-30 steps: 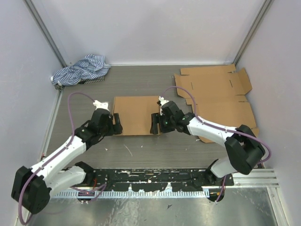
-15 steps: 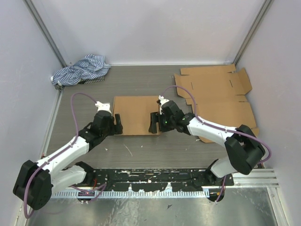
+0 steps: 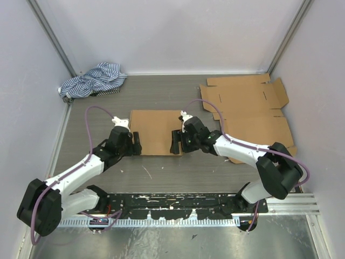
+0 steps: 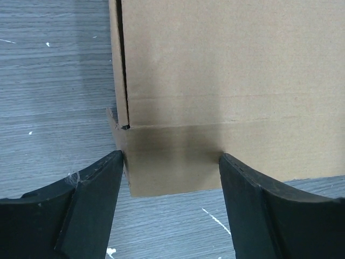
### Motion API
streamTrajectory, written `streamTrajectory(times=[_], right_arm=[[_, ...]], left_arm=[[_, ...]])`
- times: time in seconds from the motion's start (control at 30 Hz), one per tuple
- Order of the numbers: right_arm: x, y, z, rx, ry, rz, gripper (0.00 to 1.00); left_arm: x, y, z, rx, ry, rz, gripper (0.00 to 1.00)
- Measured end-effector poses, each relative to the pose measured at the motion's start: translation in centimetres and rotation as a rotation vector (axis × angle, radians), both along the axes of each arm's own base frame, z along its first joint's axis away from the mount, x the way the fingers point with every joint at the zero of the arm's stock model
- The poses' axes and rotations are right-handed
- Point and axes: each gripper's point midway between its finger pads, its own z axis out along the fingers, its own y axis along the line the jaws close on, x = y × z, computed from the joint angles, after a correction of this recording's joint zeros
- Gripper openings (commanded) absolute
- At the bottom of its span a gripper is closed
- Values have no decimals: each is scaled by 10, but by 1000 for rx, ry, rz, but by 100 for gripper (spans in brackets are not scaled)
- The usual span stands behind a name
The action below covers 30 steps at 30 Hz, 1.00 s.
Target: Fold the paper box
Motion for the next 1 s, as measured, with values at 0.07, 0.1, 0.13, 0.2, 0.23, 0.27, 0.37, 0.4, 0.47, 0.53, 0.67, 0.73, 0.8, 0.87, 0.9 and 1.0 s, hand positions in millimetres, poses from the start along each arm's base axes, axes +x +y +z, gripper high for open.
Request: streamTrajectory(times=[0.07, 0.1, 0.13, 0.2, 0.23, 0.27, 0.37, 0.4, 0.47, 0.53, 0.67, 0.73, 0.8, 0.87, 0.9, 1.0], right_arm=[[-1, 0, 0, -2, -1, 1, 78], [-1, 1, 0, -2, -1, 2, 78], [-1, 1, 0, -3, -1, 3, 78], [-2, 1, -1, -3, 0, 6, 77], [-3, 2, -1, -3, 0, 8, 76], [-3, 2, -1, -2, 1, 10, 75], [-5, 3, 0, 3, 6, 18, 72], [-5, 2, -1, 1, 9, 19, 72], [-6, 1, -1, -3, 13, 20, 70], [-7, 0, -3, -9, 19, 20, 68], [-10, -3, -3, -21, 30, 18, 67], [-11, -5, -3, -26, 33, 16, 67], [-12, -6, -3, -34, 33, 14, 67], [-13, -7, -4, -43, 33, 12, 67], [-14, -8, -5, -49, 34, 12, 67], [-16, -8, -5, -67, 33, 12, 67]], left_arm=[[0, 1, 1, -1, -2, 2, 83], [0, 1, 2, 1, -5, 4, 83], [0, 2, 4, -1, -11, 9, 83], [1, 2, 7, -6, -25, 13, 80], [1, 2, 9, -10, -30, 13, 79], [2, 1, 10, -13, -31, 12, 77], [0, -1, 9, -21, -23, 2, 69], [0, -1, 7, -20, -18, 0, 67], [-1, 0, 5, -19, -7, -1, 64], [-2, 0, 3, -19, 2, 1, 62], [-6, 1, 3, -25, 18, 6, 60], [-9, 1, 5, -36, 22, 9, 60], [-13, 1, 10, -49, 29, 7, 60], [-15, 0, 15, -61, 31, 7, 60], [-15, -1, 18, -67, 30, 8, 60], [-16, -2, 25, -79, 35, 7, 60]])
